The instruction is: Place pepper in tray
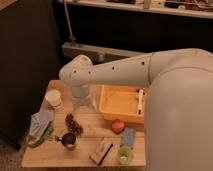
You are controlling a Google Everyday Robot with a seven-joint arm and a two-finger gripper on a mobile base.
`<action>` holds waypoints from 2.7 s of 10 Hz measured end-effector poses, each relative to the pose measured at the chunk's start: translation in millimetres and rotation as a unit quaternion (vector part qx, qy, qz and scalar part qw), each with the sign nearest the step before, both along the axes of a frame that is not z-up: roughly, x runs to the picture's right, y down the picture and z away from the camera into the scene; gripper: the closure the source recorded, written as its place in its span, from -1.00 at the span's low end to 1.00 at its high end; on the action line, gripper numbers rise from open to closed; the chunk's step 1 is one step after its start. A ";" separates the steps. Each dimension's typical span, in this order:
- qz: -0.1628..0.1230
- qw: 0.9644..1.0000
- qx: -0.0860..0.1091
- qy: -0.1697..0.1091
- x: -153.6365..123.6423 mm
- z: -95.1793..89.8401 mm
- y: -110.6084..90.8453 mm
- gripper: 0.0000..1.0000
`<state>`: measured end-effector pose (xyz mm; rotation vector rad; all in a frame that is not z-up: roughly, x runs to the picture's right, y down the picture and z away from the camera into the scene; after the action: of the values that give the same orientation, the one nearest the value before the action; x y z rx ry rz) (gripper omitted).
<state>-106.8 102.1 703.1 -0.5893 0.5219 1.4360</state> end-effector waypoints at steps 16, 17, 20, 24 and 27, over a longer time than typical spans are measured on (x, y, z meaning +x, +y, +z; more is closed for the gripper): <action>-0.029 0.989 -0.018 -0.144 -98.1 -31.2 48.2 -0.30; -0.034 0.986 -0.020 -0.159 -115.1 -33.1 54.2 -0.30; -0.054 0.979 -0.018 -0.195 -161.7 -29.1 66.1 -0.30; -0.040 0.972 -0.001 -0.231 -187.2 -27.7 64.3 -0.30; -0.019 0.967 0.012 -0.253 -188.9 -23.9 62.0 -0.30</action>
<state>-295.7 164.0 679.2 -0.8864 0.1084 1.1930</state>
